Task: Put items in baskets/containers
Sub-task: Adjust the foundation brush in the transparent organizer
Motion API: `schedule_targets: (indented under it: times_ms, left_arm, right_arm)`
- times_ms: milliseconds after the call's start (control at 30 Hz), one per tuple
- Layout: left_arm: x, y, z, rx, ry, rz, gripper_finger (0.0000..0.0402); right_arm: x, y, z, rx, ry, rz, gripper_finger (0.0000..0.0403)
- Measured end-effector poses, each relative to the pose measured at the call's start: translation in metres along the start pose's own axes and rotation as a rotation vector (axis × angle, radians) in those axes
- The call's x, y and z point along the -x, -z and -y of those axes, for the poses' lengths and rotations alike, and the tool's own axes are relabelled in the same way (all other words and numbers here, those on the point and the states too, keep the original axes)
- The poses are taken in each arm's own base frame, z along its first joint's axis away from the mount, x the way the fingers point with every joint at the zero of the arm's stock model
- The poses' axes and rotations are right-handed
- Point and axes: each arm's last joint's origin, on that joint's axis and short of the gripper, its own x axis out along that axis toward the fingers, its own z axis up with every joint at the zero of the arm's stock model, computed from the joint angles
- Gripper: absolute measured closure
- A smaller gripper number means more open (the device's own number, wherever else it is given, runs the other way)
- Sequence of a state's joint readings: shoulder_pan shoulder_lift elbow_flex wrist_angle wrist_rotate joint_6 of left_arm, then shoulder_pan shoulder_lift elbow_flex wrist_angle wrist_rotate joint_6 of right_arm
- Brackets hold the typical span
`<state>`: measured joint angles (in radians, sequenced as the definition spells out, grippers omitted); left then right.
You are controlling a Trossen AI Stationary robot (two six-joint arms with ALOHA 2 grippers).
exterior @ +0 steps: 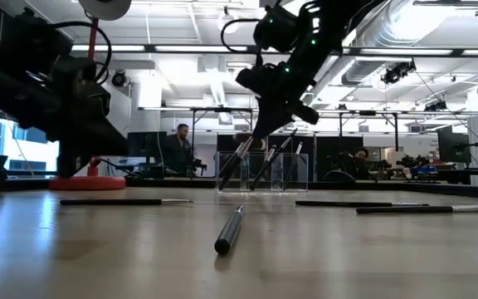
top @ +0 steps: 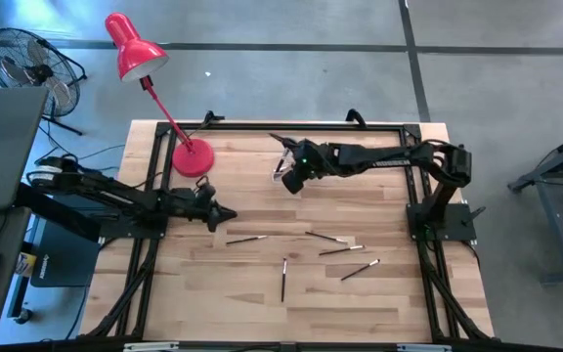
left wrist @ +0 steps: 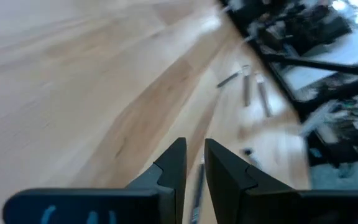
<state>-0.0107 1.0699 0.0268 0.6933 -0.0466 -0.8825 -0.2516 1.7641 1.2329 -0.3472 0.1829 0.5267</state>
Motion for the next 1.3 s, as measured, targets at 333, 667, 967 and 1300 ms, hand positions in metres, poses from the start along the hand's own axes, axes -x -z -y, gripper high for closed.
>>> schedule_targets:
  times_ms: [333, 667, 967, 1300]
  left_arm:
    - [0.002, -0.015, -0.013, -0.014, 0.053, -0.07, 0.0346]
    - [0.003, -0.021, -0.018, -0.01, 0.074, -0.086, 0.0346]
    - [0.003, -0.021, -0.017, -0.01, 0.073, -0.082, 0.0346]
    - [0.003, -0.021, -0.017, -0.001, 0.073, -0.081, 0.0346]
  right_arm:
    - [0.003, -0.021, -0.007, 0.057, 0.017, 0.24, 0.0403]
    - [0.006, -0.017, -0.005, 0.009, -0.046, 0.154, 0.0403]
    - [0.003, -0.016, 0.019, -0.016, 0.063, 0.069, 0.0403]
    - [-0.028, -0.014, 0.032, -0.011, 0.047, 0.019, 0.0403]
